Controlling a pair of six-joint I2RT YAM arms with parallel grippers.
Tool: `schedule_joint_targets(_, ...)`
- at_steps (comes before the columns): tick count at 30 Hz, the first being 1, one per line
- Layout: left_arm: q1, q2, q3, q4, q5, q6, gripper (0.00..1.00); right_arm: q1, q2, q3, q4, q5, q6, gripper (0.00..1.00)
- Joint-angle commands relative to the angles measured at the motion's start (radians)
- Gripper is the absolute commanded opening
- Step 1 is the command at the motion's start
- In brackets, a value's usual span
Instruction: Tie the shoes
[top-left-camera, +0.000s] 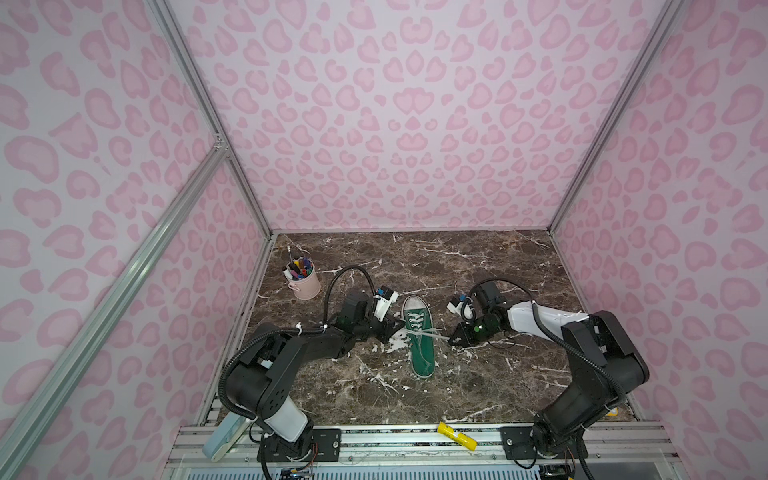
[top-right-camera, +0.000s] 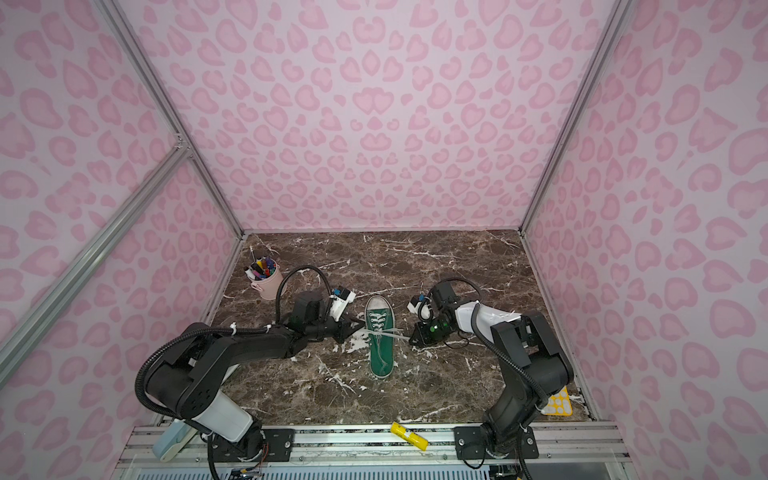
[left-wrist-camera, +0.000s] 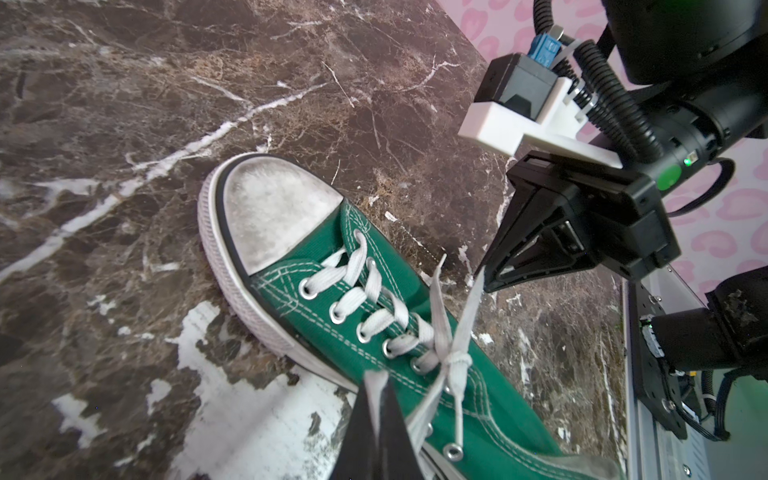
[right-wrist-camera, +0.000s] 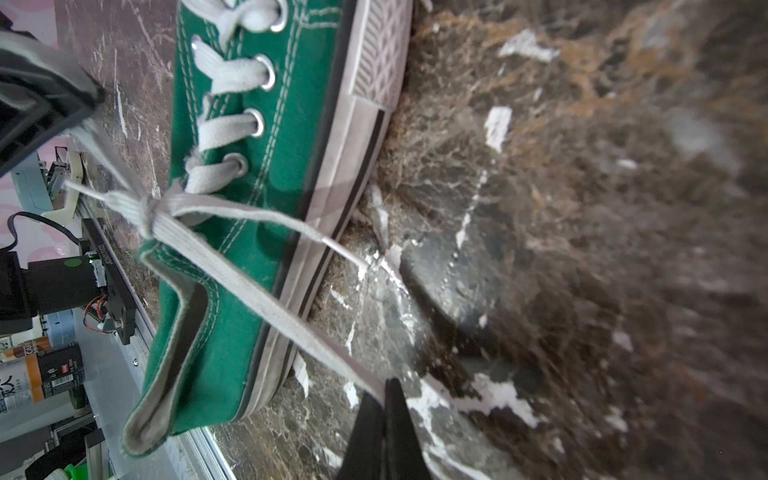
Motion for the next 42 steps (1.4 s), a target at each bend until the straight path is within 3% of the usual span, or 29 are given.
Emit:
schedule_joint_targets(1, 0.011, 0.005, -0.005, 0.046, -0.054, 0.001, 0.04, -0.009, 0.001, -0.01, -0.05, 0.087, 0.004, 0.0)
schedule_joint_targets(12, 0.044, -0.027, -0.003, -0.025, -0.016, 0.044, 0.04, -0.01, -0.009, -0.015, -0.064, 0.107, -0.005, 0.0)
schedule_joint_targets(18, 0.041, -0.022, -0.005, -0.004, 0.0, 0.026, 0.04, -0.01, -0.011, -0.011, -0.053, 0.099, 0.003, 0.0)
schedule_joint_targets(21, 0.049, -0.04, -0.029, -0.003, -0.043, 0.049, 0.04, -0.012, -0.012, -0.01, -0.068, 0.109, -0.006, 0.0)
schedule_joint_targets(38, 0.052, -0.008, -0.004, 0.022, 0.025, 0.025, 0.04, -0.01, -0.02, -0.003, -0.068, 0.083, -0.005, 0.0)
schedule_joint_targets(40, 0.042, -0.019, 0.017, -0.011, 0.039, 0.032, 0.18, 0.0, -0.029, 0.001, -0.047, 0.048, 0.0, 0.02)
schedule_joint_targets(42, 0.035, -0.026, 0.028, -0.029, 0.056, 0.034, 0.35, 0.018, -0.049, 0.008, -0.023, 0.03, 0.02, 0.25)
